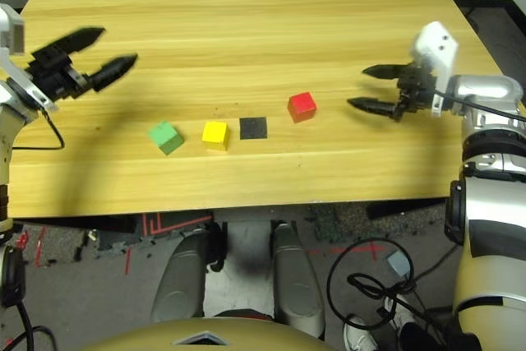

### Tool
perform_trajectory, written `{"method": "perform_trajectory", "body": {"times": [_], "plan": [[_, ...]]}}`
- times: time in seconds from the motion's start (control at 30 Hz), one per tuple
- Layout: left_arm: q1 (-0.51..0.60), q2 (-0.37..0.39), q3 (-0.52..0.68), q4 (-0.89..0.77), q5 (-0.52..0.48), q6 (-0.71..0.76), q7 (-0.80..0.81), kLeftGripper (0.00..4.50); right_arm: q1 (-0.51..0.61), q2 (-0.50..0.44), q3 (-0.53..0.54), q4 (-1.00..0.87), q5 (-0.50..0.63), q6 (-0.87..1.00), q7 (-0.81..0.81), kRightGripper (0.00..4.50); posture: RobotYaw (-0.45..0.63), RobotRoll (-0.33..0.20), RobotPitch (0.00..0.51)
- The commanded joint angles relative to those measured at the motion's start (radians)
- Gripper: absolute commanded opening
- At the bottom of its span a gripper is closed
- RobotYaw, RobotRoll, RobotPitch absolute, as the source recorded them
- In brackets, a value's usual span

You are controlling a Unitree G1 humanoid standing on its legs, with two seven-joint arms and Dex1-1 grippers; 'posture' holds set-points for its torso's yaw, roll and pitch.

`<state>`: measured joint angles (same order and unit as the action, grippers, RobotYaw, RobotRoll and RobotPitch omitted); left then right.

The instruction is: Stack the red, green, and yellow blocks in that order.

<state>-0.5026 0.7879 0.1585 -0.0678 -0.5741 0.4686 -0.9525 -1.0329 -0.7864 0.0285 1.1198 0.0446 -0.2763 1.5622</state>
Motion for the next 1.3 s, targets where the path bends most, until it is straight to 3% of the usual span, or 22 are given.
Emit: {"method": "perform_trajectory", "body": {"times": [0.03, 0.33, 0.73, 0.83, 1.0, 1.3], "plan": [[0.026, 0.02, -0.063, -0.082, -0.013, 0.063, -0.058, 4.48, -0.043, 0.034, 0.06, 0.029, -0.038, -0.057, 0.051, 4.5, 0.16, -0.06, 0.208], [0.086, 0.03, -0.126, -0.208, -0.004, 0.132, -0.056, 4.48, -0.149, 0.134, 0.119, 0.131, -0.123, -0.143, 0.025, 4.5, 0.24, -0.049, 0.209], [0.195, 0.041, -0.042, -0.372, -0.049, 0.227, 0.04, 4.48, -0.212, 0.212, 0.126, 0.188, -0.205, -0.142, -0.018, 4.5, 0.37, -0.032, 0.216], [0.218, 0.042, -0.025, -0.4, -0.057, 0.243, 0.06, 4.5, -0.215, 0.229, 0.128, 0.195, -0.217, -0.141, -0.011, 3.9, 0.38, -0.029, 0.219], [0.232, 0.044, -0.006, -0.424, -0.073, 0.264, 0.086, 4.5, -0.214, 0.24, 0.136, 0.197, -0.246, -0.152, -0.017, 2.1, 0.41, -0.025, 0.227], [0.216, 0.049, -0.01, -0.426, -0.084, 0.29, 0.096, 4.5, -0.259, 0.292, 0.129, 0.147, -0.219, -0.057, 0.05, 2.02, 0.4, -0.035, 0.229]]}}
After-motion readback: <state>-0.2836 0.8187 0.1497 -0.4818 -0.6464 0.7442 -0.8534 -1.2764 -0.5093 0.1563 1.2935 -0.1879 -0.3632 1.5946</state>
